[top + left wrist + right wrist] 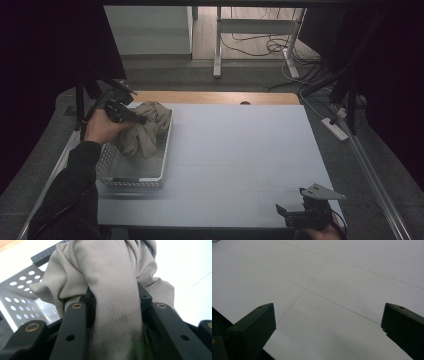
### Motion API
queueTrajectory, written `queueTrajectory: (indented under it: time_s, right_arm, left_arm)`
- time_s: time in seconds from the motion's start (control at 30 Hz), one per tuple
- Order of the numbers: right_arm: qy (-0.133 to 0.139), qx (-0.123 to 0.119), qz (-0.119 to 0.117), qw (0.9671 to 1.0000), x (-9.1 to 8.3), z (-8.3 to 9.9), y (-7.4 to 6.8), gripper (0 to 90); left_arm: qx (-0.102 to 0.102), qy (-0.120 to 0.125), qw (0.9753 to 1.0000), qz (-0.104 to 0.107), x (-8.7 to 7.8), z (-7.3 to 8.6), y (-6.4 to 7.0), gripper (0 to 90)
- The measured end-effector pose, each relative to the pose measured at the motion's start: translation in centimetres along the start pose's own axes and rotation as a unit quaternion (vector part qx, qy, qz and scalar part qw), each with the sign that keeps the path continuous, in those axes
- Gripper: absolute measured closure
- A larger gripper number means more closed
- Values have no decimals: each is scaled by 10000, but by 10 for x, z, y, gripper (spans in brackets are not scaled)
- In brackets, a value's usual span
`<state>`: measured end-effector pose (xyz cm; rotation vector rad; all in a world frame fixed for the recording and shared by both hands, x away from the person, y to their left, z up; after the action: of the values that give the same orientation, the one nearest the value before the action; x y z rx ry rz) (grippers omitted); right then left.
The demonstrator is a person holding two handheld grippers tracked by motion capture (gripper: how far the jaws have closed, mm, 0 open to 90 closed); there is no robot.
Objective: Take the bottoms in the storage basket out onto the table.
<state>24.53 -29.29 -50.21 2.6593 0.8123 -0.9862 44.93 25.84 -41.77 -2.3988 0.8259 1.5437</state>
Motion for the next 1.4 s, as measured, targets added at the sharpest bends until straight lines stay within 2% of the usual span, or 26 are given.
queueTrajectory:
  time_s: [0.77, 1.4]
  right_arm:
    - [3, 1, -5, 10000, 0, 0, 0, 0]
    - [6, 10, -5, 10000, 0, 0, 0, 0]
  left_arm:
    - [128, 233, 9996, -103, -39, -16, 10, 646]
    - [410, 367, 9985, -65, -51, -37, 32, 646]
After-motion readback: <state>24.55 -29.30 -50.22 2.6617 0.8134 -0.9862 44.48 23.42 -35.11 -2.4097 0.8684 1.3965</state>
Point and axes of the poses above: each handheld gripper's, and its own axes: x roughly forward along the jaws, z roughly out of its underside, y roughly to its right, the point moved 3 cm from there along x, roughly forward along the jaws, and after that the axes turned 1 degree about z, right-handed, at the moved point
